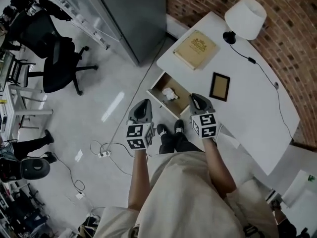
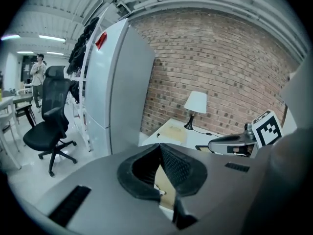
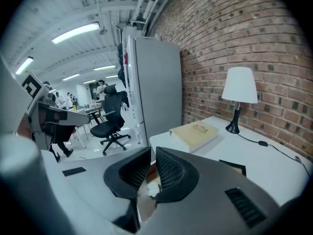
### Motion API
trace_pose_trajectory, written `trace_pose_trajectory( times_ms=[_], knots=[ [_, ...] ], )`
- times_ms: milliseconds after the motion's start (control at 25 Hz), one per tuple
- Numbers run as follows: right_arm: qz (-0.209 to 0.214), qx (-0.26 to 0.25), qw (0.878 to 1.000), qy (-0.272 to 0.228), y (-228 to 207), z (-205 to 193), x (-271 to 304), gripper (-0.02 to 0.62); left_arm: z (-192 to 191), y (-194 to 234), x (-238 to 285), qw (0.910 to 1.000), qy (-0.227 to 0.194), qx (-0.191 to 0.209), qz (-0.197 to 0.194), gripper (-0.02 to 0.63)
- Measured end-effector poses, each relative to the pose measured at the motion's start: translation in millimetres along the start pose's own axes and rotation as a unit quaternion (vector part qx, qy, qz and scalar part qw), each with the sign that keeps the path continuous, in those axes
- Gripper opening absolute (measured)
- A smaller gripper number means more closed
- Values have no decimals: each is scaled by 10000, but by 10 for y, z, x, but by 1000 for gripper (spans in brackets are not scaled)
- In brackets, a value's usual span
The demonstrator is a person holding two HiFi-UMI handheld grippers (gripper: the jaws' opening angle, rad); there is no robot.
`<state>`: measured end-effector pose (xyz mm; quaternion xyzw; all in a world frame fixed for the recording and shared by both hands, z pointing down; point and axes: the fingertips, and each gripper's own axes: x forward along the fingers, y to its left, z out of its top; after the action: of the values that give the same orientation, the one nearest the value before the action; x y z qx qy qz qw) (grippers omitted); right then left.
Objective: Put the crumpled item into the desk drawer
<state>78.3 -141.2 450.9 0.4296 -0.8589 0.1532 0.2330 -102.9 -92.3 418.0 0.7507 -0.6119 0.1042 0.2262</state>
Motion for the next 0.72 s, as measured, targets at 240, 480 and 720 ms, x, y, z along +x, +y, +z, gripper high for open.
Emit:
trace_pose_trajectory(
  times_ms=[240,480,720],
  knots=[
    [-201,98,9991,-374,-43,323,-297,52,382,-40,-127,9990,-309,308,-64,17],
    [-280,87,9982,-530,-103,510,-308,52,596,-49,-89,9978,-409,503,-128,17],
    [-359,163,9974,-601,-192,600,-286,48,582,-163,7,9972,-289,642,-271,17]
  ],
)
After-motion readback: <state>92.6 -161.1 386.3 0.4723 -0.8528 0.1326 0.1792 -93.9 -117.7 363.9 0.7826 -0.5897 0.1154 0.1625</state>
